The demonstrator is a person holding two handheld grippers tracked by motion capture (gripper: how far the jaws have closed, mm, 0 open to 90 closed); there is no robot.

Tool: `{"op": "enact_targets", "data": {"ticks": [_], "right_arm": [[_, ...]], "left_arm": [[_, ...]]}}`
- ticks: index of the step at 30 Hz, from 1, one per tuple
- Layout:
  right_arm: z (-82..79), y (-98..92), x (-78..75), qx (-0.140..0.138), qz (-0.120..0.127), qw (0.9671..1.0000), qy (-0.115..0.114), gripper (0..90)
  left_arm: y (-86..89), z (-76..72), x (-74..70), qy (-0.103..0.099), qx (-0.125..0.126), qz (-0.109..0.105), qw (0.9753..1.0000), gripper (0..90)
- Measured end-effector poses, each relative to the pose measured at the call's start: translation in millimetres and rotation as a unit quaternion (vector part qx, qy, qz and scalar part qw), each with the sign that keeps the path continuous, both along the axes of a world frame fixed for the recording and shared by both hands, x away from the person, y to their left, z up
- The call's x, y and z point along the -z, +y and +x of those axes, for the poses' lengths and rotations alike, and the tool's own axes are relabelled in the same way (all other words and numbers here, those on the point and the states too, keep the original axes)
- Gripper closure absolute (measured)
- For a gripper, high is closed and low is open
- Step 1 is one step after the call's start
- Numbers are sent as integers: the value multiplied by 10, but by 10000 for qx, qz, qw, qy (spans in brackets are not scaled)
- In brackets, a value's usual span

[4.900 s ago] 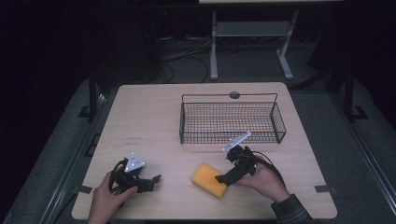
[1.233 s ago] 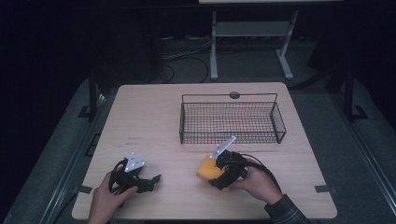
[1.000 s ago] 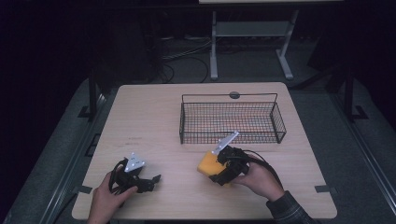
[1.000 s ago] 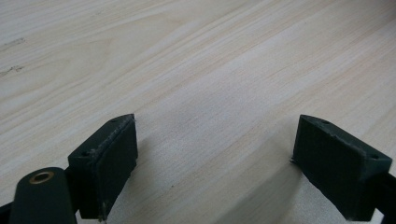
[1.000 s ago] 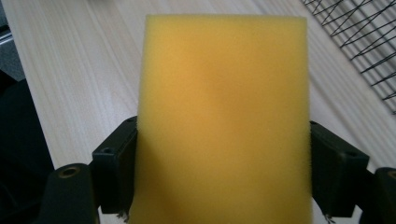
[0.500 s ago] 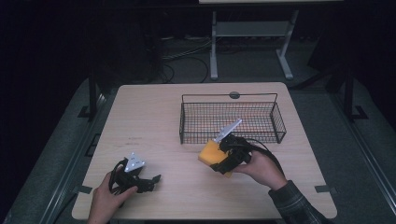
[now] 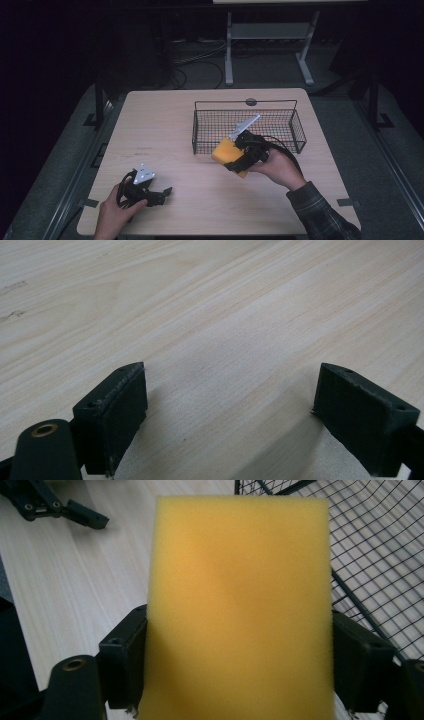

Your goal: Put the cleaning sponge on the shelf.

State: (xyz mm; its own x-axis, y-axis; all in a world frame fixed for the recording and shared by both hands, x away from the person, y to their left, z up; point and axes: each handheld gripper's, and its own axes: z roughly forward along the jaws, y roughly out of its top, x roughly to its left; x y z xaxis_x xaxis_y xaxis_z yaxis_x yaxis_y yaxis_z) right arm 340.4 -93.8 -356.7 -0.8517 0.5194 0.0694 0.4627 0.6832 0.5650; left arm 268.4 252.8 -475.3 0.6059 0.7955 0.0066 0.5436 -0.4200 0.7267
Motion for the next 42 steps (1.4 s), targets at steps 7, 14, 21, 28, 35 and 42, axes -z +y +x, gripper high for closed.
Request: {"op": "enact_targets", "data": {"ticks": [7, 14, 21, 28, 35, 42], "right_arm": [[145, 22, -60, 73, 2, 9999, -76, 226], [267, 57, -111, 113, 11, 9999, -112, 226], [428, 121, -189, 169, 57, 9997, -166, 226], [536, 168, -204, 209, 45, 9996, -171, 226], [701, 243, -200, 269, 17, 9995, -177, 226], [829, 310, -182, 310, -20, 9993, -186, 225]], "left_arm": [[0, 0, 0, 1, 1, 2, 10000, 130], [0, 0, 0, 0, 1, 1, 10000, 130], [0, 0, 0, 2, 2, 5, 10000, 130], [0, 0, 0, 0, 0, 1, 10000, 130], [0, 1, 0, 0, 3, -2, 10000, 130], [1, 1, 0, 0, 3, 7, 10000, 130]]}}
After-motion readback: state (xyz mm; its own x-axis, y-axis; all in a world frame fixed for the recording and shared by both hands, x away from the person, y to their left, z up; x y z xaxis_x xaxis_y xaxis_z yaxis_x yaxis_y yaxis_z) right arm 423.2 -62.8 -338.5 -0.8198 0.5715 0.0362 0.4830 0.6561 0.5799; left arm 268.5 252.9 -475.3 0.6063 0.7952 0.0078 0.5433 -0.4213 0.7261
